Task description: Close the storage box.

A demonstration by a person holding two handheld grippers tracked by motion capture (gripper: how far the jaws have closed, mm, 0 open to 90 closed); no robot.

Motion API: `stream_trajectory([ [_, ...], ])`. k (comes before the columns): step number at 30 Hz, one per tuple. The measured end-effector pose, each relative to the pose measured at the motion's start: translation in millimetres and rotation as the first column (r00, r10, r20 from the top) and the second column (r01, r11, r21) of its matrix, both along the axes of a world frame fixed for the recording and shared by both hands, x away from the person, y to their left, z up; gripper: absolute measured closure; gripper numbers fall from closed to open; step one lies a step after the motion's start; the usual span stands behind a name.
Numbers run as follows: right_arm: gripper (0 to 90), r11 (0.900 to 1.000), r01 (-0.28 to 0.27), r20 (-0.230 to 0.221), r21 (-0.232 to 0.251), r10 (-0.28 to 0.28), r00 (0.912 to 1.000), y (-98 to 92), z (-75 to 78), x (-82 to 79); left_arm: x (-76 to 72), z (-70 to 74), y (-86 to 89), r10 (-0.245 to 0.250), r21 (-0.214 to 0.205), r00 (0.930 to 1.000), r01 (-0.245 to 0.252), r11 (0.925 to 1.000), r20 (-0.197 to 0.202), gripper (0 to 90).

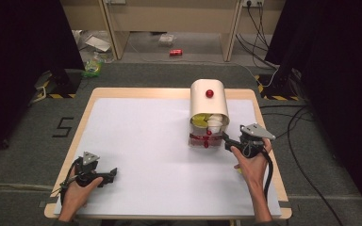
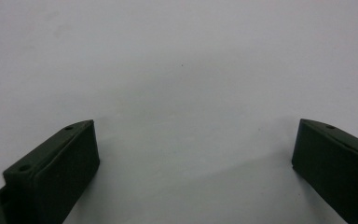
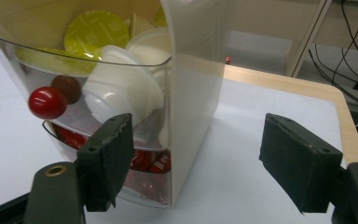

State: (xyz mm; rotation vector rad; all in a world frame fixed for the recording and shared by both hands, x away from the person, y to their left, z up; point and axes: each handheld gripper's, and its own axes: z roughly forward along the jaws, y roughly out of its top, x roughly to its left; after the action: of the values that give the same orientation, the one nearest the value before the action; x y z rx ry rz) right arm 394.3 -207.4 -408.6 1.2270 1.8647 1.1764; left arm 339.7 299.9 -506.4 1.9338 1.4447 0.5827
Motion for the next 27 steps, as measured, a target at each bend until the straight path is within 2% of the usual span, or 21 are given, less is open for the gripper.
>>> stream_trajectory([
  [14,23.6,0.9998,-0.015,0.006,-0.014,0.015,0.9999,-8.1,3.7,-16.8,0.0,0.0,0.0,0.0,-0.001,1.0,0.0,1.0,0.0,0.0],
  [27,23.1,0.999,-0.039,-0.006,-0.022,0.039,0.9992,-5.1,3.8,-25.7,0.0,0.0,0.0,0.001,-0.003,1.0,-0.001,1.0,0.001,0.0],
])
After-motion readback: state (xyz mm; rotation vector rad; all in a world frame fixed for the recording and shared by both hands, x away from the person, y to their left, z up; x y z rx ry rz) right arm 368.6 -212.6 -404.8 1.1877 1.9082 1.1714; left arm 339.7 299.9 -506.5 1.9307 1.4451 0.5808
